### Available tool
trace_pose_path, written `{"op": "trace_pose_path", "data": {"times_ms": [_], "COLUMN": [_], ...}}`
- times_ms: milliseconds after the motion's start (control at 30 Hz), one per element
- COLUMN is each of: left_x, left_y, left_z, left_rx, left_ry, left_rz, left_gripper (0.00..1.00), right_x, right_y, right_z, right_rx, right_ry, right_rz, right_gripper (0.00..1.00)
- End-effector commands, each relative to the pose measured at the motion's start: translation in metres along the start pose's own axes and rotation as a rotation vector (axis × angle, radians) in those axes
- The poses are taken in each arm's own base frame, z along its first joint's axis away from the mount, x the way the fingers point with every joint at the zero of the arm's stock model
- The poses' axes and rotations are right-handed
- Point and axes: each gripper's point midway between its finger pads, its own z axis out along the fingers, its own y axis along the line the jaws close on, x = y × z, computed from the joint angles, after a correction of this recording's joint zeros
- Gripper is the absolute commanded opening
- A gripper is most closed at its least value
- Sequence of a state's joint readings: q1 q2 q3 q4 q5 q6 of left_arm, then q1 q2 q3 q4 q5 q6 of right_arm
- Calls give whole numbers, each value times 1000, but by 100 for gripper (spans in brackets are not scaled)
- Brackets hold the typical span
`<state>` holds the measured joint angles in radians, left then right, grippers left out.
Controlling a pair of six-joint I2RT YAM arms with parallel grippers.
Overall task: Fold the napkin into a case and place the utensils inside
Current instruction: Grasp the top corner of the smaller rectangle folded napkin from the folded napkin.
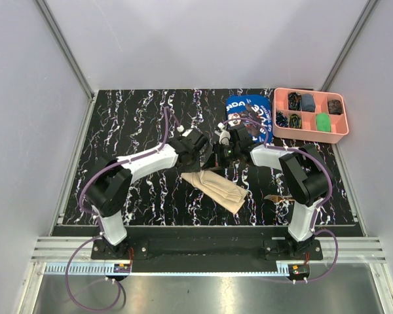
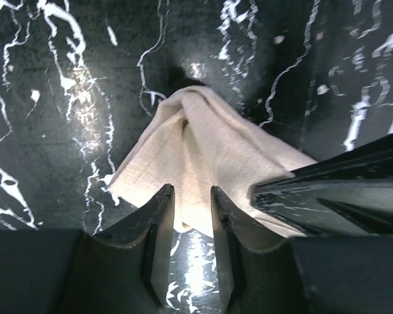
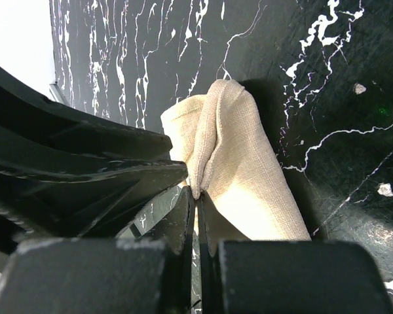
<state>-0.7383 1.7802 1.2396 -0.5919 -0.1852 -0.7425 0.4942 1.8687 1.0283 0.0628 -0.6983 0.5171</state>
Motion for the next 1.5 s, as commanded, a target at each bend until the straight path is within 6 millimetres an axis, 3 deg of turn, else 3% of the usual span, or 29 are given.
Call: {"op": "trace_pose_path", "data": {"times_ms": [0, 533, 800, 1100, 1300, 1467], "left_x": [-13, -3, -15, -28, -22, -22], "left_y": [1, 5, 4, -5, -13, -18], "left_z": [1, 16, 6, -20, -14, -12], "left_rx": [-76, -155, -162, -66, 1, 30], "left_ry": [-45, -31, -89, -207, -205, -208], "left_rz": [36, 72, 73, 11, -7, -13], "left_gripper": [27, 22, 0, 0, 0, 0], "right_x": [-20, -16, -13, -9, 4, 10], "right_y": [21, 19, 17, 13, 16, 29], "right_z": [-3, 1, 2, 6, 19, 27], "right_rx": [-42, -57, -57, -61, -110, -174], "right_ry": [-54, -42, -34, -11, 54, 79], "right_rz": [-52, -36, -27, -5, 56, 82], "right_gripper": [0, 0, 0, 0, 0, 0]}}
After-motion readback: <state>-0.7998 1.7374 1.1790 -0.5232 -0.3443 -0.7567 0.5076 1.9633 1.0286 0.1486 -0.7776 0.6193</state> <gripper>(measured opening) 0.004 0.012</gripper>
